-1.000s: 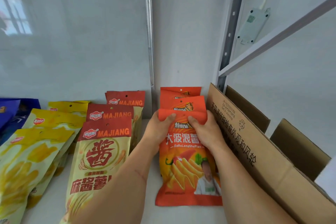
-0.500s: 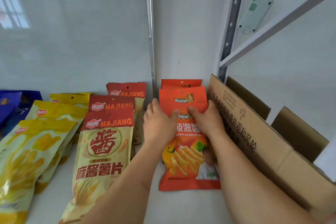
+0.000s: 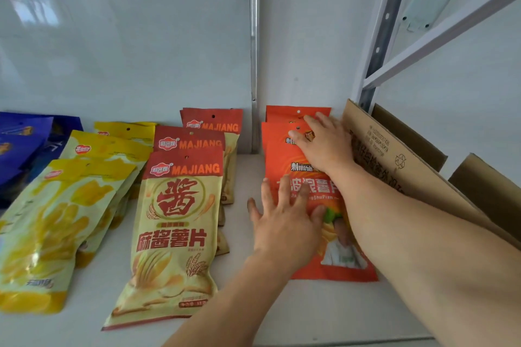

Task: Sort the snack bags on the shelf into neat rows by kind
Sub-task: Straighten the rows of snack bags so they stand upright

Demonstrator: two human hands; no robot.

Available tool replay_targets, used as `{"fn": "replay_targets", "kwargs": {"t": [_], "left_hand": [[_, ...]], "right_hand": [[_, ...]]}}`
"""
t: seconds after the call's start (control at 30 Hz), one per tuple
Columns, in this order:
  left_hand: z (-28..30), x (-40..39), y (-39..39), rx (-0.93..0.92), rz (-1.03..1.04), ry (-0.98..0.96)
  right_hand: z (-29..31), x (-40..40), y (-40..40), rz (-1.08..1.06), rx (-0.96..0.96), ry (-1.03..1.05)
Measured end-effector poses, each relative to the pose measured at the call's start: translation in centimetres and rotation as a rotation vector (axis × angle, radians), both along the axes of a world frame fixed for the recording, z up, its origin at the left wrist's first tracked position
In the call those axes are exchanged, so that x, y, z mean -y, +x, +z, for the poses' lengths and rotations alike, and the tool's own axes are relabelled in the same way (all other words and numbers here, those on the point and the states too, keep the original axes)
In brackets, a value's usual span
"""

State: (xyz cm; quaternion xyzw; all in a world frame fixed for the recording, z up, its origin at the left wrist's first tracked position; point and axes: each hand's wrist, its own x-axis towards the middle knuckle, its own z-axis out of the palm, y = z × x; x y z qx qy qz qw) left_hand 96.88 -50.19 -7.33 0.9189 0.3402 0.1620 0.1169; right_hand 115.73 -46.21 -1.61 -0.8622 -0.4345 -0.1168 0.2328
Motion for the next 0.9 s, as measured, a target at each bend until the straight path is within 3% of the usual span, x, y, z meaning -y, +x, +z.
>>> {"fn": "replay_targets", "kwargs": {"t": [0.2,0.9], "left_hand": [[-0.5,-0.6,0.3,-0.013,-0.003,-0.175],[-1.1,-0.7,0.3,-0.037,0.025,-0.164]], "right_hand": [[-0.9,-0.9,1.6,0.055,-0.072,-0.146],[-1.7,-0.8,1.3,0.090,-0.415,-0.163]]}}
